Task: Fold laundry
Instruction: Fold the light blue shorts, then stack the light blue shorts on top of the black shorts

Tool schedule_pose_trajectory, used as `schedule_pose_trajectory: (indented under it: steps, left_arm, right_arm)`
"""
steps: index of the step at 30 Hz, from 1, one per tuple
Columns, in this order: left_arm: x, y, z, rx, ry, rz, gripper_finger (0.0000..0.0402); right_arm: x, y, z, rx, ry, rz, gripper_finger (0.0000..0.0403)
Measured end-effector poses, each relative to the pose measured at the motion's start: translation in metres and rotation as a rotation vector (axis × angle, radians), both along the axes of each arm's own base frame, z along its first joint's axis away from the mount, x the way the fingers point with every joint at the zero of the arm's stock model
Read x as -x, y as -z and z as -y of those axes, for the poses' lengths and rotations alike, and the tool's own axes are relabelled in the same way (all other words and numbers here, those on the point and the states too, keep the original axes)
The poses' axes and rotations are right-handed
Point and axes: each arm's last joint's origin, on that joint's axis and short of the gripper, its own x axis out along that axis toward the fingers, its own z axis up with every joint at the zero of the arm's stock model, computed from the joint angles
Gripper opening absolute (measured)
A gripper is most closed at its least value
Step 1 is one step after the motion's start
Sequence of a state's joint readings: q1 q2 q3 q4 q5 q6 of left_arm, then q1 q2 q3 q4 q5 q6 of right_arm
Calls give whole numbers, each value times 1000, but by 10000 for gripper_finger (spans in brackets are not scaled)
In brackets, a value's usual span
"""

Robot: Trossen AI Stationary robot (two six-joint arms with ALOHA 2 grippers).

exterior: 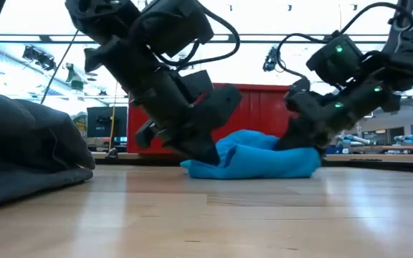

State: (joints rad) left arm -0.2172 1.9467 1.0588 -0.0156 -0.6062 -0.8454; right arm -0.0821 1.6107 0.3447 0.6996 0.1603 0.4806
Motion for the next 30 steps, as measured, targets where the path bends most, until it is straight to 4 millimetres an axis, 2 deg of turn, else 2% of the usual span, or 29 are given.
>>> schedule_pose_trajectory:
  steps: [4, 9, 14, 16, 18, 21, 24, 28, 30]
  left_arm:
    - [-1, -3, -9, -7, -21, -4, 105]
    - [-1, -16, -5, -65, 49, 3, 128]
    - [3, -48, 0, -210, 119, 45, 129]
    - [-1, -60, -4, -244, 139, 107, 129]
    - [-5, -64, -14, -253, 152, 127, 129]
    - [-14, -52, -30, -226, 174, 123, 129]
    - [-21, -32, -39, -199, 175, 109, 129]
    - [-23, -2, -41, -128, 153, 50, 130]
    - [-18, 11, -35, -81, 138, -12, 130]
  right_arm:
    - [3, 2, 11, -1, 111, -4, 206]
    - [3, 1, 8, -20, 71, 8, 253]
    - [1, -7, 2, 67, 67, 36, 270]
    - [2, -13, 2, 125, 85, 47, 270]
    - [1, -20, 0, 169, 96, 74, 268]
    - [3, -30, -5, 223, 83, 100, 265]
    - [7, -39, -9, 253, 88, 109, 261]
    - [10, -44, -11, 266, 90, 94, 258]
    - [11, -43, -11, 268, 88, 91, 257]
